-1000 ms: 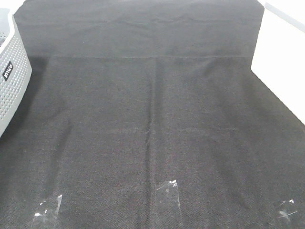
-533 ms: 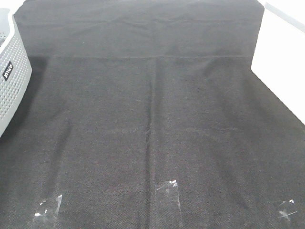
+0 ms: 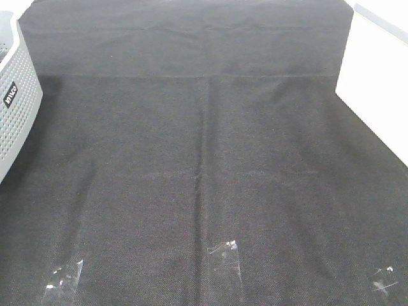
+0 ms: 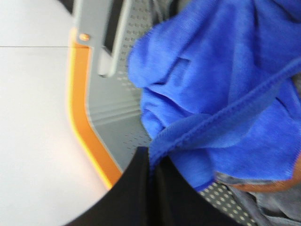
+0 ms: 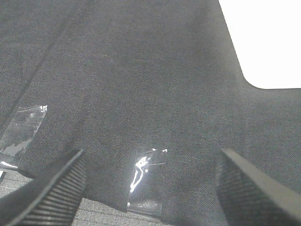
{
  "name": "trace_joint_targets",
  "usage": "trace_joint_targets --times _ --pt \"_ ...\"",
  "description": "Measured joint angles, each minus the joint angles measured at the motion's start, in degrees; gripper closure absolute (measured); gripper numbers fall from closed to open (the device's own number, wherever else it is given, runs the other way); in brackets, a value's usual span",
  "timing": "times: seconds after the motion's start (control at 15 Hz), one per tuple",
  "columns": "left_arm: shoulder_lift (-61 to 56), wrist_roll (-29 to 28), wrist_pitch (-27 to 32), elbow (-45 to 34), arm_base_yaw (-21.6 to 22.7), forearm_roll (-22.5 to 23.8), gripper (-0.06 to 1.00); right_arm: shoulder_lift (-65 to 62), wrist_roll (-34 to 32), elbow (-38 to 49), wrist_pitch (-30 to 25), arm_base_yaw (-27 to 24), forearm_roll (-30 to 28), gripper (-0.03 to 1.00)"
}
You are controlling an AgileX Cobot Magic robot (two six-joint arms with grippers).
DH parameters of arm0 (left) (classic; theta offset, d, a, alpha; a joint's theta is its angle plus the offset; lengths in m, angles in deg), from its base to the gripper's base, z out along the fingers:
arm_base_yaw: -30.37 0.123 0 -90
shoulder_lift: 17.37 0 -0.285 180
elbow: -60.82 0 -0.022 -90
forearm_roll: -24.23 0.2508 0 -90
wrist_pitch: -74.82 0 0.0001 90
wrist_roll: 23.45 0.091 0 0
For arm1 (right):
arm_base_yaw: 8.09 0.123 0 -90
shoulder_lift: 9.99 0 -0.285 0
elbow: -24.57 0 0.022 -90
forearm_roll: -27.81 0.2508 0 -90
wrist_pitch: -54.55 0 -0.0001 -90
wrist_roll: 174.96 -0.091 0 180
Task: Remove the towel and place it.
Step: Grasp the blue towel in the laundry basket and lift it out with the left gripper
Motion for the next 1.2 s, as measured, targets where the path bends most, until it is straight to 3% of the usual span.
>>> trace_joint_targets --times 0.73,1.2 --pt "-12.7 -1.9 -6.5 0.0 -7.7 0.0 0.94 0.0 0.0 0.0 0.0 0.0 0.0 0.23" --pt "-19.2 -2.3 -9.0 0.0 -8.1 -2.3 0.94 0.0 0.0 0.0 0.0 0.0 0.0 0.23"
